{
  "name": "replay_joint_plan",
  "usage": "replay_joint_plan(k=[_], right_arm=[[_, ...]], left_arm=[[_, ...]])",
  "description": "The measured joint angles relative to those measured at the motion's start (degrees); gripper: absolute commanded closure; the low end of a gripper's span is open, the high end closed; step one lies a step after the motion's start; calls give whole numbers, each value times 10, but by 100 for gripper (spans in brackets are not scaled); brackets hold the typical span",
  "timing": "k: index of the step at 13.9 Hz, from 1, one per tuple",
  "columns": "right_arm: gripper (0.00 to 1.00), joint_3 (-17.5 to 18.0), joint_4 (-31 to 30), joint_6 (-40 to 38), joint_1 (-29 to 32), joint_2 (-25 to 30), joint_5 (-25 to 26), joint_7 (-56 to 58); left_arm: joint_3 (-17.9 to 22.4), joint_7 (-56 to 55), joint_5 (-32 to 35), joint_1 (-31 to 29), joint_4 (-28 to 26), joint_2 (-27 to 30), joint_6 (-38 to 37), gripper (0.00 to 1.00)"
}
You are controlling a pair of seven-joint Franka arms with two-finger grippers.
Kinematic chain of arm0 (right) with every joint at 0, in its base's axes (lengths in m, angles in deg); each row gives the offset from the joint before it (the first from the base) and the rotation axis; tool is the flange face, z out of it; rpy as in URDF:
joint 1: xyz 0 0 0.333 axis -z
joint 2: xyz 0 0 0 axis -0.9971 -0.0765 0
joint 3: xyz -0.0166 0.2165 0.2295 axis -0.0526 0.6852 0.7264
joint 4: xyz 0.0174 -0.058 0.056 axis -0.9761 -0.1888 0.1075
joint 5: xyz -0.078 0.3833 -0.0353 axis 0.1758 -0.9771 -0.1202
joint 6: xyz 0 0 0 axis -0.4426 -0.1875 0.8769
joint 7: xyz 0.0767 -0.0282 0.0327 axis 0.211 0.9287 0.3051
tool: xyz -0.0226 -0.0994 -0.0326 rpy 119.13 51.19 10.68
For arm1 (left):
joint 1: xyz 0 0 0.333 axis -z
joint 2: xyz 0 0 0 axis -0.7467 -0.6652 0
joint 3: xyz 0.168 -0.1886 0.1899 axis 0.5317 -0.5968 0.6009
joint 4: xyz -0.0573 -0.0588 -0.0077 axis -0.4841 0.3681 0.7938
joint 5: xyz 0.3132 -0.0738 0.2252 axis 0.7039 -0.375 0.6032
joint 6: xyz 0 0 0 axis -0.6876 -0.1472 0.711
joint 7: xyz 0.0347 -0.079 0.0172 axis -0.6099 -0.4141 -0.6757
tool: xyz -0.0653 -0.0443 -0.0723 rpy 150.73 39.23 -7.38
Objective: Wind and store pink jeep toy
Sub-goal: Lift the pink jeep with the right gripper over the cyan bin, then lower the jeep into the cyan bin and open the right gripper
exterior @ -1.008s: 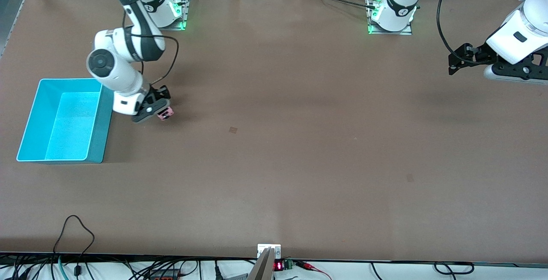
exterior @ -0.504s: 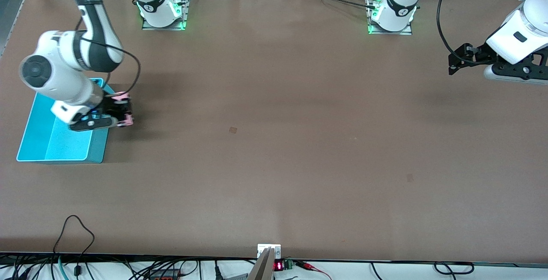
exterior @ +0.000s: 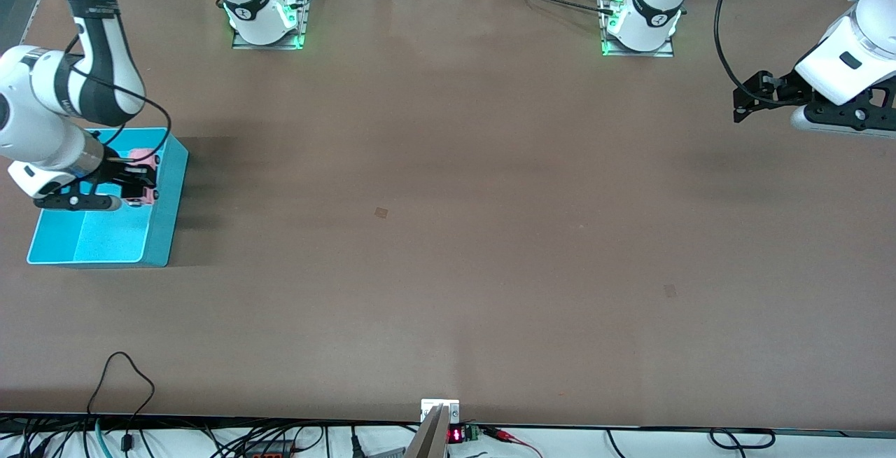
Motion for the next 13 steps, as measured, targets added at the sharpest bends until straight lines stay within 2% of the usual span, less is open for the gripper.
replay_joint_plan(k=[6,9,12,13], right_arm=[[100,-1,-1,82,89,-47,-2,90],[100,0,-1,108,94,-80,-17,93],[100,2,-1,123,95,-107,-53,122],[98,2,-1,123,96,-114,-60,130]], left_arm=[[0,0,0,0,0,0,0,0],[0,0,0,0,0,0,0,0],[0,0,0,0,0,0,0,0],[0,0,0,0,0,0,0,0]])
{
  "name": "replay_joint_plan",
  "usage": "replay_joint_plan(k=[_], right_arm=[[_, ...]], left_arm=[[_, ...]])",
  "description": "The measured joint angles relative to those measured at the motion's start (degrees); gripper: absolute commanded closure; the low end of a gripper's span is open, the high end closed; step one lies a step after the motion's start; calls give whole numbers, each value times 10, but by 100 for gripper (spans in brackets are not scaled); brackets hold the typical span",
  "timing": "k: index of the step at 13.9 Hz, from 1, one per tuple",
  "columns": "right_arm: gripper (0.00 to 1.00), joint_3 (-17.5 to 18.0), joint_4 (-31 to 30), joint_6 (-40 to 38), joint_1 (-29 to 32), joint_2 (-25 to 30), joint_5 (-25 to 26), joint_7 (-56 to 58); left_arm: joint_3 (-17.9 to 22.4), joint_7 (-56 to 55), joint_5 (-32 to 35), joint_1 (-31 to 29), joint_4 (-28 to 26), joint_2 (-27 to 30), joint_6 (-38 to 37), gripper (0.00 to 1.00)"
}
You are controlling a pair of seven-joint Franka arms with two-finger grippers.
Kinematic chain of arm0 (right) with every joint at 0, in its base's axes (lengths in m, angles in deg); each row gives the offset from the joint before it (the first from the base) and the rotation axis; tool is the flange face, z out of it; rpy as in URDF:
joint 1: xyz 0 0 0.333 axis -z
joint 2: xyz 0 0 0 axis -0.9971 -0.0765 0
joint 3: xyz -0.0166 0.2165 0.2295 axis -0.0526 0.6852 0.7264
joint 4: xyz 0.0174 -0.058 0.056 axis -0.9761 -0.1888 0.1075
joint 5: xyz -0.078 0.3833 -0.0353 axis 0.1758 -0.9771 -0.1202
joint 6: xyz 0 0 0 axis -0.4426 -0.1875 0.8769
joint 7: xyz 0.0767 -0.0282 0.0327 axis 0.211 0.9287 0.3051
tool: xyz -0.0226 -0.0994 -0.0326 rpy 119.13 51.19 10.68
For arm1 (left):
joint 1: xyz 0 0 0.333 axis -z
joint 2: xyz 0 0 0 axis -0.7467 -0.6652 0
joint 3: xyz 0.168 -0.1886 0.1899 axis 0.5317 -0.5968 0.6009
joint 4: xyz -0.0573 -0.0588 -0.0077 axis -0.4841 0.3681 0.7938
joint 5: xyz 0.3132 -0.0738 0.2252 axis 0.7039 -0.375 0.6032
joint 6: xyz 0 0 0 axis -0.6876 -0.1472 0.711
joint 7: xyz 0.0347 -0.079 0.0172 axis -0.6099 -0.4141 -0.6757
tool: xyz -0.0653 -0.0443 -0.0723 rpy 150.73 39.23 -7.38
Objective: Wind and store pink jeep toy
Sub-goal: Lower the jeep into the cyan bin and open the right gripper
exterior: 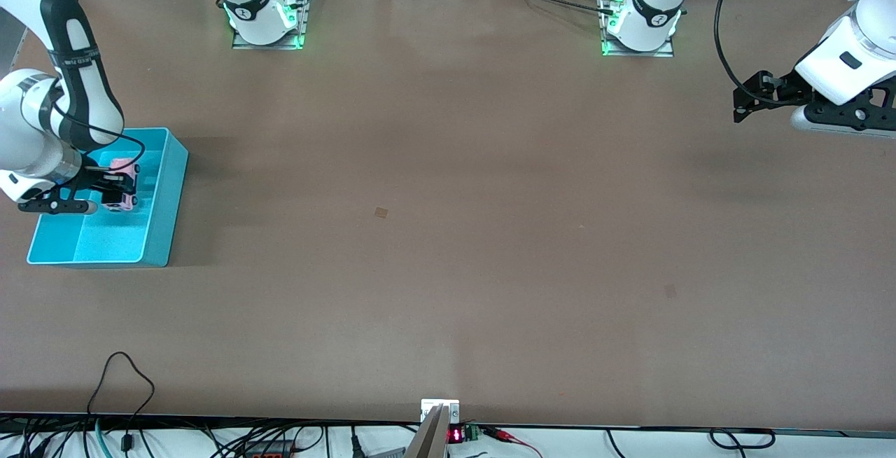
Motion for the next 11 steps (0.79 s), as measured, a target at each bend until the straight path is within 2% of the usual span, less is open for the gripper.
replay_joint_plan(k=[1,3,4,6,11], right_arm=[[87,0,0,0,3,-6,-2,3],[46,0,0,1,8,-13,-3,5],[33,0,0,2,9,-14,-3,6],[0,2,0,4,9,-14,-3,7],[0,9,26,3,-12,9,-3,13]], left_arm=[[0,0,0,0,0,0,0,0],[0,0,0,0,0,0,0,0],[0,0,0,0,0,0,0,0],[0,0,0,0,0,0,0,0],[0,0,0,0,0,0,0,0]])
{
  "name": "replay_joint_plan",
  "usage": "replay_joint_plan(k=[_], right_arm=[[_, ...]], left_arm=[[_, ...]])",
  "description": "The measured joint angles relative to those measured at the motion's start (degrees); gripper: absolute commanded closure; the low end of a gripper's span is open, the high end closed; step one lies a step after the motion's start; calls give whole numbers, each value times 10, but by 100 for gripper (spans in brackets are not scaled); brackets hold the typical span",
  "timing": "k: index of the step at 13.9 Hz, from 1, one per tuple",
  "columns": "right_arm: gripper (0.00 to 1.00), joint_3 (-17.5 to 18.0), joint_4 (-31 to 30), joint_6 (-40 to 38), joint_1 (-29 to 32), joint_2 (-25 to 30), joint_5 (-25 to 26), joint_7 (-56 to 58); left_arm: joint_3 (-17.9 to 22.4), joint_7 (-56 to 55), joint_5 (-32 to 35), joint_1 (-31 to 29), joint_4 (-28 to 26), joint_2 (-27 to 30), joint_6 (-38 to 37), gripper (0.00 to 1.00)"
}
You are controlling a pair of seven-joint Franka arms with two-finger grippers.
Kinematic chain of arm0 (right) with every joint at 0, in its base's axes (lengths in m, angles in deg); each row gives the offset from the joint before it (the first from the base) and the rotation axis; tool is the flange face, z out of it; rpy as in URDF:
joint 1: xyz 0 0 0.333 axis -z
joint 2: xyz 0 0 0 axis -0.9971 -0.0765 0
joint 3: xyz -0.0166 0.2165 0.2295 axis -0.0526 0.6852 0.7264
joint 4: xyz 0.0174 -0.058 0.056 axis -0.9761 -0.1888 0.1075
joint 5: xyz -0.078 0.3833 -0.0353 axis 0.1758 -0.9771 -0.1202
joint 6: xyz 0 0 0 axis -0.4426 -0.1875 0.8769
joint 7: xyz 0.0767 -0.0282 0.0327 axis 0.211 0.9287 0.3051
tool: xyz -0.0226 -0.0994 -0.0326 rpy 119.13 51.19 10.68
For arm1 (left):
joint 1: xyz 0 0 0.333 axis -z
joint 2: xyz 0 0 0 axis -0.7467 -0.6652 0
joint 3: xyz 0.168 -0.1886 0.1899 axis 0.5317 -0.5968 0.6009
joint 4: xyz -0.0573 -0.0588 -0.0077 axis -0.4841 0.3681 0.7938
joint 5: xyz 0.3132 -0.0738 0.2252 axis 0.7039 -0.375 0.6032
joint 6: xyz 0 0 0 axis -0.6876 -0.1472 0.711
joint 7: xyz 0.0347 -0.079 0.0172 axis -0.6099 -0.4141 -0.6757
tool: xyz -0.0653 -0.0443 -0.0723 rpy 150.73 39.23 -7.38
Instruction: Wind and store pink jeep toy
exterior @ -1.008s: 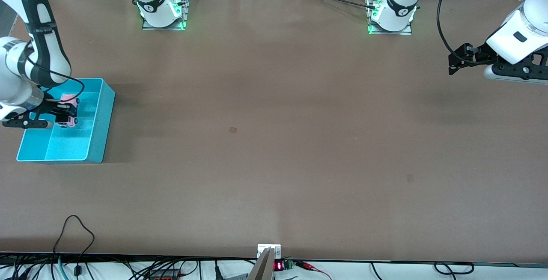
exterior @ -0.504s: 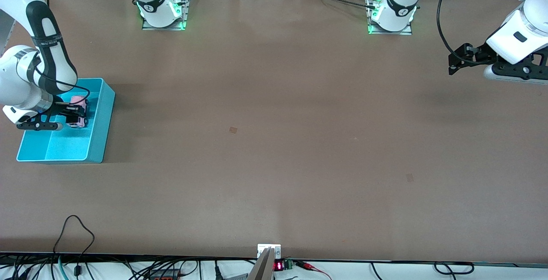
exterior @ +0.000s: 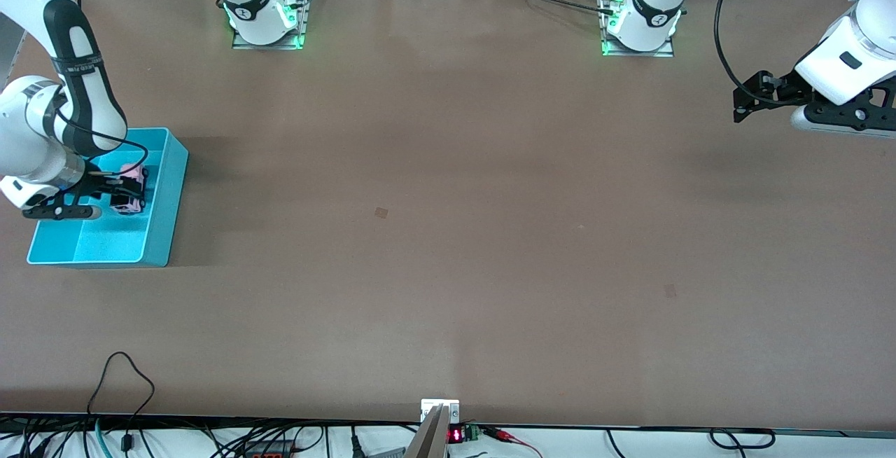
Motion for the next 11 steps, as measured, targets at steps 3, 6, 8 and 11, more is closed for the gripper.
replay_joint_plan(k=[3,6,8,11], right_arm=[[0,1,11,-35,-30,56,0,24],[0,1,12,-60,-51,105,0,31],[0,2,22,-82,-62,121,0,31],[0,3,72,-180,-92,130,-1,-23]], left_arm=[[0,0,0,0,0,0,0,0],[0,0,0,0,0,0,0,0],[0,0,0,0,0,0,0,0],[0,0,0,0,0,0,0,0]])
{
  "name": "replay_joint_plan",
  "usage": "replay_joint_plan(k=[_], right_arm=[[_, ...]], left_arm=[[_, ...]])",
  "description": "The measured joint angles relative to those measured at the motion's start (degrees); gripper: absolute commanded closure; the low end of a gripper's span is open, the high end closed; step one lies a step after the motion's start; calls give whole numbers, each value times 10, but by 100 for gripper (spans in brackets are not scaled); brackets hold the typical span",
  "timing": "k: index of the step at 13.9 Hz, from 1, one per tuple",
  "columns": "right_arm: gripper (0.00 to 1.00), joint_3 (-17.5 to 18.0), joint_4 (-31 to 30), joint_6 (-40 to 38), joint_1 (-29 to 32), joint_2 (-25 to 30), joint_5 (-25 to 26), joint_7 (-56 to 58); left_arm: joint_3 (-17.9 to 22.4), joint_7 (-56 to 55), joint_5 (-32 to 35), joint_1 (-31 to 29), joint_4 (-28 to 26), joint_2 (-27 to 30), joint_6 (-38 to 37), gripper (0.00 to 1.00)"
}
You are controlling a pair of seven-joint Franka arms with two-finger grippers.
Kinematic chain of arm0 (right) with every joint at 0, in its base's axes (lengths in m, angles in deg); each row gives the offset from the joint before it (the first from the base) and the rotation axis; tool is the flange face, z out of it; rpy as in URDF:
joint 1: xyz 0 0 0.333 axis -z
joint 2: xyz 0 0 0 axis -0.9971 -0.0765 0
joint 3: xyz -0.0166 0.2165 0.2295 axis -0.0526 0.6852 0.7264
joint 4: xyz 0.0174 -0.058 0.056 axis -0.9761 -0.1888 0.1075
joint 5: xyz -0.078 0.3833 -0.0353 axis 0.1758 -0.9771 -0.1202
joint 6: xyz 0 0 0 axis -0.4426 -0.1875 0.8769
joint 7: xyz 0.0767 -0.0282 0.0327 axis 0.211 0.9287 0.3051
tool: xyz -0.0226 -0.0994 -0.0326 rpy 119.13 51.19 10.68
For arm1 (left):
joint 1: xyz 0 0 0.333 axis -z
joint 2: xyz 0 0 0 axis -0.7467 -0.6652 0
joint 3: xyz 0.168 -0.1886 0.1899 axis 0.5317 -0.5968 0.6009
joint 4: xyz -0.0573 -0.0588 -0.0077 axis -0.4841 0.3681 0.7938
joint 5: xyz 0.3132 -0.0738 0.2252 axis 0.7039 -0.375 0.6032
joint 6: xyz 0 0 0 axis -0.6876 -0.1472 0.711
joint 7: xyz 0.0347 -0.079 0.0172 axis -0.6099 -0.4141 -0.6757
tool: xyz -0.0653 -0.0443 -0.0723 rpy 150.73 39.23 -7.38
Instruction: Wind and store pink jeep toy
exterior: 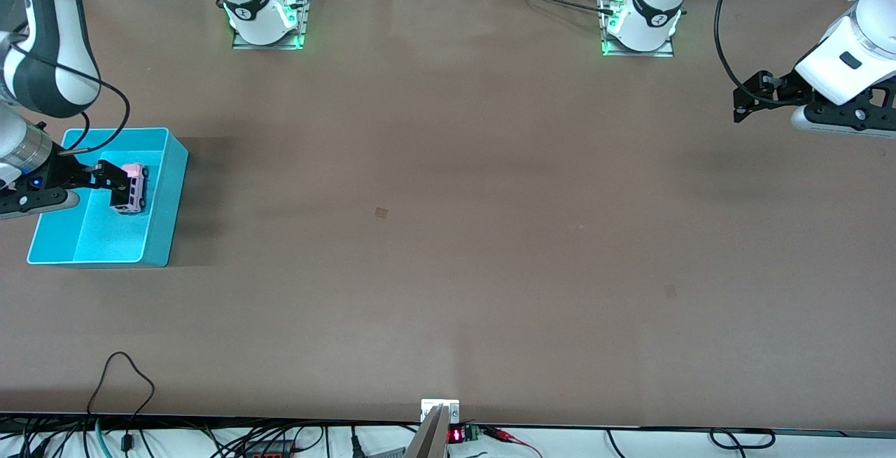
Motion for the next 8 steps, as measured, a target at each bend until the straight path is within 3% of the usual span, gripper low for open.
replay_joint_plan(k=[3,6,8], right_arm=[[0,26,63,-98,-27,13,0,-84],[0,66,94,-139,-25,31,0,-131],[0,117,100,-155,4,45,0,-164]], left_arm=[[0,0,0,0,0,0,0,0],[1,0,0,0,0,0,0,0],[1,0,0,0,0,0,0,0]])
